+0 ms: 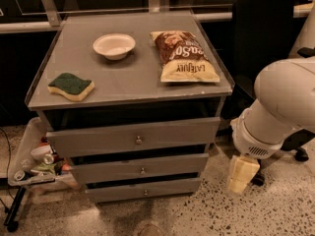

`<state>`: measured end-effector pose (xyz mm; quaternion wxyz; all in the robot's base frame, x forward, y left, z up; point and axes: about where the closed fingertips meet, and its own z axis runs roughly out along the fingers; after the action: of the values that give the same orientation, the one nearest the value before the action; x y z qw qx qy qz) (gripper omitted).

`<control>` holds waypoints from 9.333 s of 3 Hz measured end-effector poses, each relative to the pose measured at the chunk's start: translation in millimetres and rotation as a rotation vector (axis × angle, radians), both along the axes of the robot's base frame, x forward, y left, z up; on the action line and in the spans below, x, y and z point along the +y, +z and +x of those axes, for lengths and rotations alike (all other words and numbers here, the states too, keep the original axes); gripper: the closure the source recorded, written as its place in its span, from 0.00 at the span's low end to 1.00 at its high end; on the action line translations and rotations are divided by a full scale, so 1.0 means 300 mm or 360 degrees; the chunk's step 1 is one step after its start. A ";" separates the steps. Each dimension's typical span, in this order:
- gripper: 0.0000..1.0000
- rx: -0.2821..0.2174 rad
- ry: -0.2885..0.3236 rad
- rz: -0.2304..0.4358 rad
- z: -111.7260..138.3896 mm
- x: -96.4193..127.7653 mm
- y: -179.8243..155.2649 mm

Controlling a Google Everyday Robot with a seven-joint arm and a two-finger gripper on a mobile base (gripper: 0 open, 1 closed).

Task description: Open middle drawer

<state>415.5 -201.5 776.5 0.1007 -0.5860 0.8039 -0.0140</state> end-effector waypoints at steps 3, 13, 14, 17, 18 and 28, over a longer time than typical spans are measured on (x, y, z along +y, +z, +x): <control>0.00 0.0316 0.0073 0.0556 -0.018 0.332 -0.552; 0.00 0.0140 -0.0038 0.0626 0.469 0.333 -1.061; 0.00 0.0130 -0.0035 0.0614 0.507 0.326 -1.089; 0.00 0.0220 -0.0070 0.0602 0.526 0.325 -1.249; 0.19 0.0220 -0.0070 0.0602 0.526 0.325 -1.234; 1.00 0.0301 -0.0154 0.0571 0.375 0.265 -1.202</control>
Offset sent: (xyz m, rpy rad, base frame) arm -0.0028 0.1216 -0.1987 0.4318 0.1743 0.0299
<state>528.1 -121.9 415.8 0.1265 -0.5180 0.8266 0.1797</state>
